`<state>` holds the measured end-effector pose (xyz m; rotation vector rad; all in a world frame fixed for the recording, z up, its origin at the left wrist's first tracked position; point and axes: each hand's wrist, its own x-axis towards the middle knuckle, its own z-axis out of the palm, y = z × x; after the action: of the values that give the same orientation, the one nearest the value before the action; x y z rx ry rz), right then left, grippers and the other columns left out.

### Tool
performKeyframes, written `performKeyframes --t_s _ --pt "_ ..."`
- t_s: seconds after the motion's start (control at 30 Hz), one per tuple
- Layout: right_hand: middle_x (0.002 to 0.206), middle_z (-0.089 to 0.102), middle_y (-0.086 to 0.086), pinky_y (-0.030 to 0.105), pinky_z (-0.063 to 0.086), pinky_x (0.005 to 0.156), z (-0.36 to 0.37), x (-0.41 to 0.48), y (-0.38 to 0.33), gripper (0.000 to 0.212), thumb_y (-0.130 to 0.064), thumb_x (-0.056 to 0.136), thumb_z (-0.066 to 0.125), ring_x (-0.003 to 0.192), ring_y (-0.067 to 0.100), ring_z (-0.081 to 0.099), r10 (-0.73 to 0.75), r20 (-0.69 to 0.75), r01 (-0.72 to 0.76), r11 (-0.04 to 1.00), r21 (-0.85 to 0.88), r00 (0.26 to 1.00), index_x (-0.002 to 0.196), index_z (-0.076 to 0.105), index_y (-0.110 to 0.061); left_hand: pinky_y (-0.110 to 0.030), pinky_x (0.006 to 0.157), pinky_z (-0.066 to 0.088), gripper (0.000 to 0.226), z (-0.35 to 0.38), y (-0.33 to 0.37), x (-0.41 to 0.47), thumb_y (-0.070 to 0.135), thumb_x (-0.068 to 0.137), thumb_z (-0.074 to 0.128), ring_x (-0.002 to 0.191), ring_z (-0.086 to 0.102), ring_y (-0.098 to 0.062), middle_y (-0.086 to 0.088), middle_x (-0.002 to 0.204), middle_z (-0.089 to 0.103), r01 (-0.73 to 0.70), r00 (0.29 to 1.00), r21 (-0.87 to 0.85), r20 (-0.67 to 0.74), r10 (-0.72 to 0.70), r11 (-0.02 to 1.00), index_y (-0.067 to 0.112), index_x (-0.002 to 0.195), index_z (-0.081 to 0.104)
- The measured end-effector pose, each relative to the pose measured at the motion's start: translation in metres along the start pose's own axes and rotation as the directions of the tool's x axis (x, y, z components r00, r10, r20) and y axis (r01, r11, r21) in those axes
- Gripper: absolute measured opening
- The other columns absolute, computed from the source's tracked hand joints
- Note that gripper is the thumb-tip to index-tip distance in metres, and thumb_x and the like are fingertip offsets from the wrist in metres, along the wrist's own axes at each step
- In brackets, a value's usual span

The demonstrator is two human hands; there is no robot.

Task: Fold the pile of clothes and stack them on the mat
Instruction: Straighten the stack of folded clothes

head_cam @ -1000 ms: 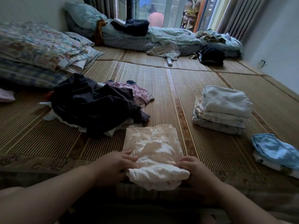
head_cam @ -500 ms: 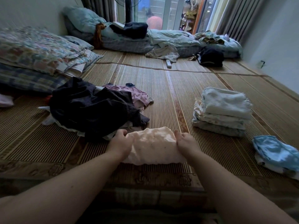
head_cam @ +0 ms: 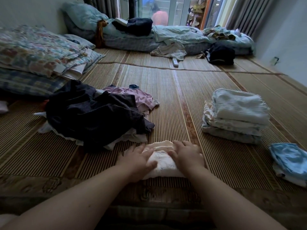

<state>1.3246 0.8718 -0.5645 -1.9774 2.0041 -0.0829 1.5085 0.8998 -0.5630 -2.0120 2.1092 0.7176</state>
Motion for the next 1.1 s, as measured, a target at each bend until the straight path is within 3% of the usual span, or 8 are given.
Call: performKeyframes --t_s 0.13,0.27,0.33,0.43,0.57,0.73,0.9,1.1 --pt "0.141 0.037 0.014 0.042 0.043 0.096 -0.01 0.0 0.003 0.096 -0.072 0.074 0.057 0.126 0.029 0.041 0.231 -0.029 -0.214 0.938 0.273 0.973 0.146 0.024 -0.019 -0.05 0.11 0.028 0.076 -0.011 -0.013 -0.002 0.062 0.085 0.049 0.139 0.023 -0.034 -0.009 0.155 0.021 0.241 0.956 -0.207 -0.119 -0.269 0.948 0.031 0.149 0.022" --pt "0.122 0.059 0.008 0.031 0.049 0.078 -0.014 -0.007 0.007 0.095 -0.075 0.061 0.066 0.105 0.023 0.059 0.311 0.217 -0.376 0.832 0.408 0.925 0.129 0.051 -0.01 -0.036 0.099 0.038 0.09 -0.019 -0.034 -0.013 0.074 0.077 0.051 0.127 0.044 -0.032 -0.017 0.141 0.043 0.422 0.884 -0.217 -0.115 -0.452 0.88 0.009 0.138 0.04" --pt "0.101 0.067 0.001 0.029 0.052 0.072 -0.01 -0.012 0.004 0.07 -0.065 0.061 0.073 0.087 0.016 0.063 0.227 0.245 -0.313 0.856 0.411 0.942 0.111 0.065 -0.017 -0.03 0.09 0.046 0.08 -0.017 -0.038 -0.015 0.072 0.077 0.054 0.113 0.057 -0.025 -0.01 0.126 0.058 0.393 0.91 -0.295 -0.011 -0.415 0.871 0.01 0.127 0.053" --pt "0.091 0.069 -0.003 0.034 0.056 0.079 -0.008 -0.018 -0.003 0.037 -0.045 0.064 0.078 0.083 0.013 0.064 0.149 0.207 -0.238 0.819 0.522 0.967 0.091 0.067 -0.022 -0.029 0.086 0.048 0.051 -0.012 -0.033 -0.015 0.056 0.081 0.06 0.099 0.061 -0.017 -0.001 0.111 0.066 0.268 0.959 -0.401 0.022 -0.283 0.876 0.02 0.116 0.064" --pt "0.1 0.066 -0.002 0.041 0.056 0.084 -0.011 -0.027 0.007 0.044 -0.033 0.059 0.077 0.092 0.016 0.064 0.106 0.266 -0.275 0.601 0.751 0.958 0.098 0.057 -0.027 -0.03 0.078 0.05 0.013 -0.019 -0.017 -0.007 0.033 0.082 0.068 0.086 0.063 -0.014 0.0 0.093 0.07 0.156 0.98 -0.63 0.004 -0.198 0.76 0.022 0.09 0.065" --pt "0.099 0.068 0.003 0.041 0.057 0.081 -0.038 -0.037 0.047 0.051 -0.026 0.054 0.077 0.09 0.019 0.067 0.159 0.131 -0.186 0.412 0.892 0.979 0.1 0.057 -0.02 -0.037 0.068 0.054 0.046 -0.032 0.023 0.005 0.023 0.069 0.082 0.085 0.067 -0.025 -0.008 0.095 0.067 0.019 0.987 -0.869 -0.063 -0.149 0.495 0.013 0.106 0.057" --pt "0.097 0.07 0.009 0.043 0.057 0.078 -0.118 -0.017 0.102 0.021 -0.013 0.079 0.075 0.088 0.025 0.068 0.217 -0.103 0.017 0.366 0.931 0.971 0.093 0.06 -0.017 -0.033 0.059 0.058 0.038 -0.083 0.107 0.032 0.011 0.079 0.073 0.084 0.07 -0.028 -0.015 0.105 0.067 -0.209 0.977 -0.939 -0.192 0.089 0.272 0.012 0.114 0.056" --pt "0.099 0.067 0.01 0.048 0.057 0.078 -0.207 0.045 0.169 0.031 -0.034 0.077 0.072 0.088 0.028 0.066 0.301 -0.277 0.098 0.496 0.863 0.913 0.099 0.06 -0.018 -0.05 0.078 0.058 0.047 -0.142 0.207 0.094 0.014 0.076 0.067 0.096 0.066 -0.036 -0.02 0.111 0.063 -0.299 0.944 -0.936 -0.261 0.201 0.187 0.007 0.12 0.052"
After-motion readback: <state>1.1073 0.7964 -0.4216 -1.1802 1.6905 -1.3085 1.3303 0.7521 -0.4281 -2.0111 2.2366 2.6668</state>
